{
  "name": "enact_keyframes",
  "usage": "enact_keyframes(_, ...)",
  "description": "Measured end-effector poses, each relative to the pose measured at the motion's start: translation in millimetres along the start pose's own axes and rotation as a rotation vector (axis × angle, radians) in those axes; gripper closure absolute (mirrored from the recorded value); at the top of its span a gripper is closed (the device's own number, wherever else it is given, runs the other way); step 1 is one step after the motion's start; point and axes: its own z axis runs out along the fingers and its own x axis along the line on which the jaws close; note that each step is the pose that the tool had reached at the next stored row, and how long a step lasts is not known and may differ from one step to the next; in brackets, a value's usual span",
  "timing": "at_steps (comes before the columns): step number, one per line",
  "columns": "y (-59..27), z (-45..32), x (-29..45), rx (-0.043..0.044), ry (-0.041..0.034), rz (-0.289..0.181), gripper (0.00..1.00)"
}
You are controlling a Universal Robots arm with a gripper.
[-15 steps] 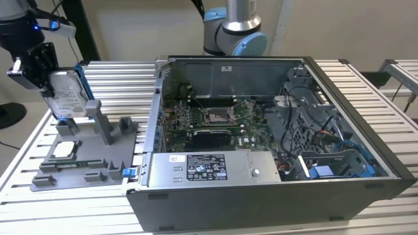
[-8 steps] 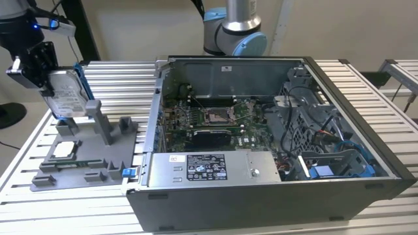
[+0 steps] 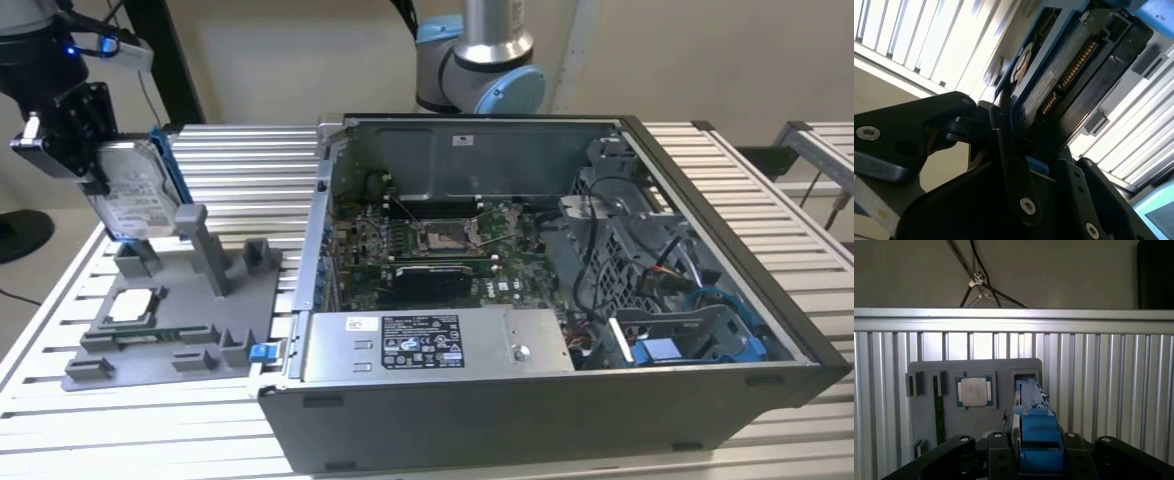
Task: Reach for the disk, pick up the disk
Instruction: 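Pick up the disk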
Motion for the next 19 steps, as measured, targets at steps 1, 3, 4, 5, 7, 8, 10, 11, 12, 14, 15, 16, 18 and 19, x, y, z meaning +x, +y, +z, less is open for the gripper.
enact_keyframes(1, 0.0, -0.6, 0.0, 0.0, 0.0, 0.0, 1.0)
enact_keyframes(3, -0.1, -2.3, 0.1, 0.0, 0.0, 0.0, 1.0)
enact_keyframes(4, -0.1, -3.6, 0.1, 0.0001, 0.0, 0.0, 1.0)
enact_keyframes(5, 0.0, -5.4, 0.0, 0.0001, -0.0001, 0.0, 1.0)
enact_keyframes(7, 0.0, -9.7, 0.0, 0.0, 0.0, 0.0, 1.0)
enact_keyframes(8, 0.1, -12.0, 0.0, 0.0, 0.0, 0.0, 1.0)
enact_keyframes(10, 0.1, -15.9, -0.1, 0.0, 0.0, 0.0, 1.0)
enact_keyframes(11, 0.2, -17.6, -0.1, 0.0001, 0.0, 0.0, 1.0)
enact_keyframes(12, 0.2, -19.5, -0.1, 0.0001, 0.0, 0.0, 1.0)
enact_keyframes(14, 0.2, -23.3, -0.1, 0.0, 0.0, 0.0, 1.0)
enact_keyframes(15, 0.2, -25.1, -0.2, 0.0002, -0.0001, 0.0, 1.0)
enact_keyframes(16, 0.3, -27.0, -0.2, 0.0001, -0.0001, 0.0, 1.0)
enact_keyframes(18, 0.4, -30.5, -0.2, 0.0, 0.0, 0.0, 1.0)
enact_keyframes(19, 0.4, -32.2, -0.2, 0.0, 0.0, 0.0, 1.0)
